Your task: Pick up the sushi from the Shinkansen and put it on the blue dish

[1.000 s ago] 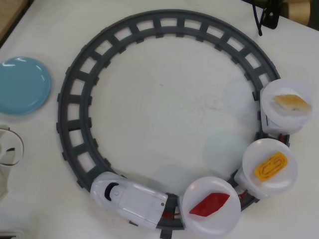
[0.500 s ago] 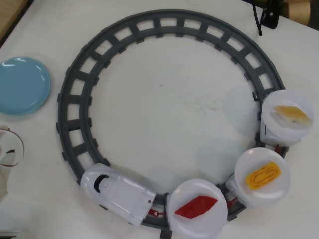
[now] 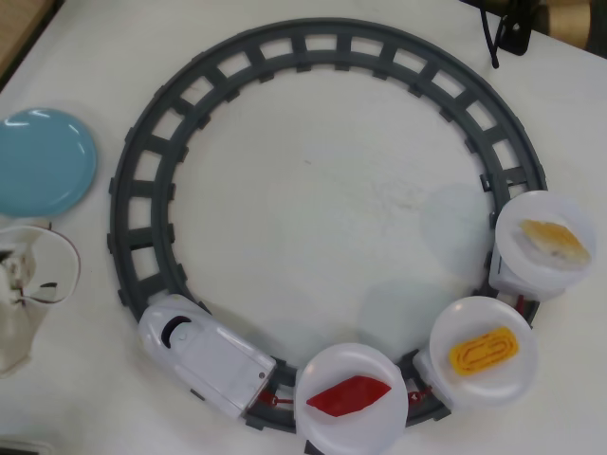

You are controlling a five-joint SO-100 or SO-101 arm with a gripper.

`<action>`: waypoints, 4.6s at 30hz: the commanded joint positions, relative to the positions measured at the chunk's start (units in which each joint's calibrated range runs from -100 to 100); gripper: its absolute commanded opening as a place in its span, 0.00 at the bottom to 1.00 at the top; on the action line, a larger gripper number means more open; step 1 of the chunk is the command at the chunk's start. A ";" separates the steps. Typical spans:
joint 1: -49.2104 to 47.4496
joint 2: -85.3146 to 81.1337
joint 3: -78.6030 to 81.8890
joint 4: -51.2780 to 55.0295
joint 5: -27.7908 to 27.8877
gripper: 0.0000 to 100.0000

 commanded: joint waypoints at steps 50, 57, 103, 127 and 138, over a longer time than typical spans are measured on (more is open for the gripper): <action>33.93 25.53 -19.29 14.76 3.36 0.24; 33.31 26.19 -13.88 9.58 3.36 0.24; 30.05 28.18 -9.19 8.56 2.88 0.24; 26.53 28.68 -5.68 2.27 2.83 0.10; 23.19 28.18 -8.20 1.85 2.68 0.09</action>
